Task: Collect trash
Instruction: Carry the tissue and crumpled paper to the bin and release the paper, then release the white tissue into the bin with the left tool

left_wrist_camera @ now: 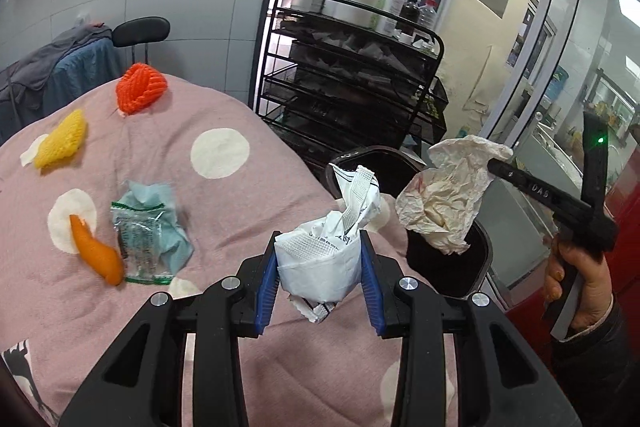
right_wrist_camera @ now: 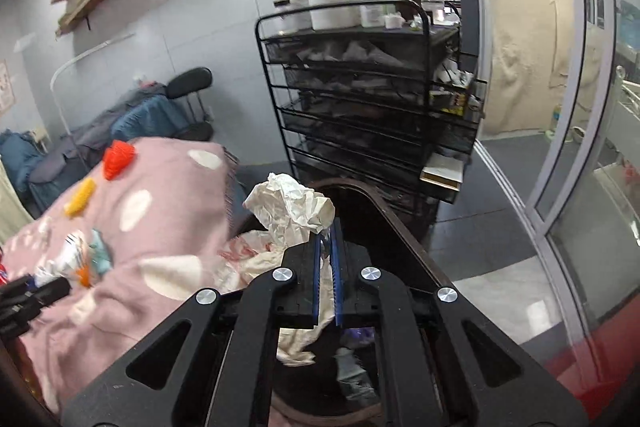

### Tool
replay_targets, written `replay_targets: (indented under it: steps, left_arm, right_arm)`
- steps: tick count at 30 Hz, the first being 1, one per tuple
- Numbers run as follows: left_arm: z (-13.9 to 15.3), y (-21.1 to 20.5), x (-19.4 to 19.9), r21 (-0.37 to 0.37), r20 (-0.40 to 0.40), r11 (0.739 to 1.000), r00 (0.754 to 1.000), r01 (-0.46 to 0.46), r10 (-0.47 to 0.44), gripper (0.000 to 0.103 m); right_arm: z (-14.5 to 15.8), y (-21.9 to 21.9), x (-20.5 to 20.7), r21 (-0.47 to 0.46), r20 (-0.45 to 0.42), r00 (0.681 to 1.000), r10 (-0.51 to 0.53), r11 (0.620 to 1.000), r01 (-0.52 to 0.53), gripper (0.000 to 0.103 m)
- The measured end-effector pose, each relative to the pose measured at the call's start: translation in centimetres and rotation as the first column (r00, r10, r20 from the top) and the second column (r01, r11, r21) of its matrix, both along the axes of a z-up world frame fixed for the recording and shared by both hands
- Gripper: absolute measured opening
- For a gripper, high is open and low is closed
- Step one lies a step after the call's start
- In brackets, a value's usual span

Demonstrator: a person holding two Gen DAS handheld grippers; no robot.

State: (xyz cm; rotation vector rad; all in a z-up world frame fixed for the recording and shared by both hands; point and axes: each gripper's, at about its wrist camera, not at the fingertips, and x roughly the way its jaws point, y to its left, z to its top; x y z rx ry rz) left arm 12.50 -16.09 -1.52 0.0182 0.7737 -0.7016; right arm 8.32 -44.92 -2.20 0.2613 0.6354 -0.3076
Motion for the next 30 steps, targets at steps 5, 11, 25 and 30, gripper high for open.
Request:
replay_targets:
  steps: [5, 11, 25, 30]
  left_arm:
    - [0.2, -2.5, -0.1, 0.005, 0.0, 0.999, 0.999, 0.05, -0.05, 0.037]
    - [0.1, -4.8, 0.3, 0.004, -0.017, 0.995, 0.995, 0.103, -0.103, 0.037]
    - [-1.0, -10.9, 0.5, 0.017, -0.083, 0.975, 0.972, 0.223, -0.221, 0.037]
    - [-1.9, -13.4, 0.9, 0.041, -0.124, 0.965, 0.96, 0.258, -0.251, 0.037]
  right_arm:
    - [-3.0, -1.0, 0.1, 0.003, -0.049, 0.998, -0.042, 0.999, 0.042, 0.006]
    - [-5.4, -2.5, -0.4, 0.04, -0.088, 0.993, -0.081, 0.996, 0.085, 0.006]
    - [-8.3, -2.5, -2.8, 0.078, -0.148, 0.983, -0.113, 0.989, 0.126, 0.073]
    - [-8.0, -2.5, -4.4, 0.075, -0.139, 0.98, -0.14, 0.986, 0.151, 0.077]
